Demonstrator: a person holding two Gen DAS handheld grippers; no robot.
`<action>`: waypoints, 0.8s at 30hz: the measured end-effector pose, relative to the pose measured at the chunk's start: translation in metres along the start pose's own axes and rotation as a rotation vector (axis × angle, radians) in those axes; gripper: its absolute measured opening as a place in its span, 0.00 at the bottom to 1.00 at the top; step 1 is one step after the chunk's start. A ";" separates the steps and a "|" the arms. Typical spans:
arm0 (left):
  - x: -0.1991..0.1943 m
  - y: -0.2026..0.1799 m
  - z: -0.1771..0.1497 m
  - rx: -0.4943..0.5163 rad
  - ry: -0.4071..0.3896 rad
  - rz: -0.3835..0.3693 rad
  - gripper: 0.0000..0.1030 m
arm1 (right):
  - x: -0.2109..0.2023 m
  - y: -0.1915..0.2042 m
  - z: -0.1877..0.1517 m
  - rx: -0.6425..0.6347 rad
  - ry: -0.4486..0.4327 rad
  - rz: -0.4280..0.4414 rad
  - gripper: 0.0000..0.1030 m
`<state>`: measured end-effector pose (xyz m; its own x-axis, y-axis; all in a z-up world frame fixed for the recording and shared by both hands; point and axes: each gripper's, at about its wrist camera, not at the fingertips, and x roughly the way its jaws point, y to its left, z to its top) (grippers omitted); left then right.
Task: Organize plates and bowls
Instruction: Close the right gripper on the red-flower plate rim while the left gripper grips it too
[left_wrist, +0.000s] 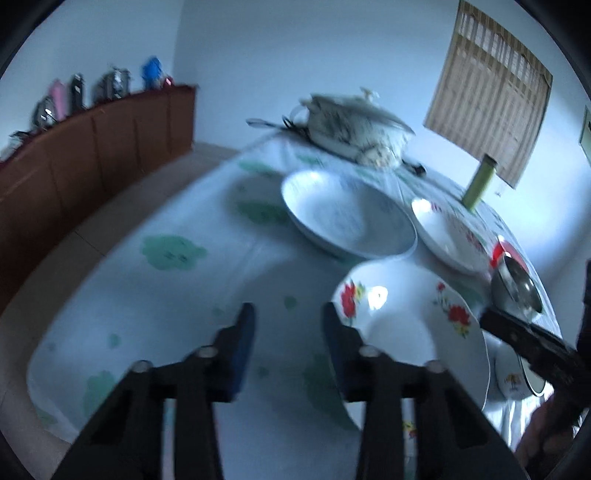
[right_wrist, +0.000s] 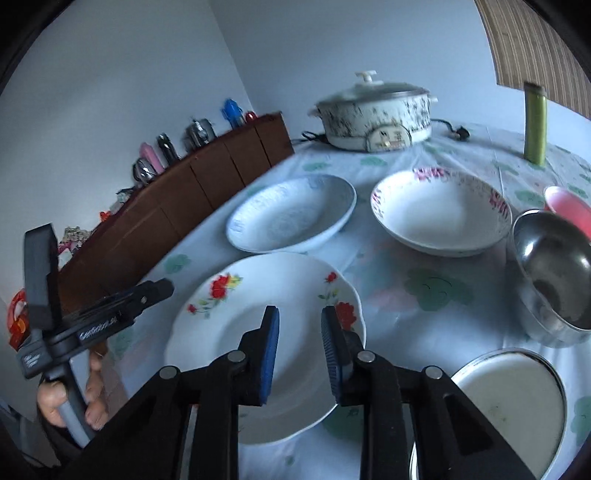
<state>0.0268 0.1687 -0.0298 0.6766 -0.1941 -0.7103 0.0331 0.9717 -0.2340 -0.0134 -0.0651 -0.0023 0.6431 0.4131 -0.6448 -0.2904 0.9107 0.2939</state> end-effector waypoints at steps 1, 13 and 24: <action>0.004 0.000 0.000 -0.004 0.020 -0.022 0.30 | 0.003 -0.003 0.000 0.022 0.004 -0.017 0.26; 0.013 0.003 0.004 -0.012 0.146 -0.181 0.31 | 0.035 -0.019 0.011 0.026 0.126 -0.101 0.27; 0.029 -0.010 -0.007 0.006 0.262 -0.297 0.30 | 0.049 -0.012 0.009 -0.079 0.195 -0.128 0.28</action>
<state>0.0413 0.1523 -0.0524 0.4263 -0.4943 -0.7576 0.2043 0.8685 -0.4516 0.0277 -0.0564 -0.0313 0.5313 0.2796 -0.7997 -0.2748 0.9498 0.1495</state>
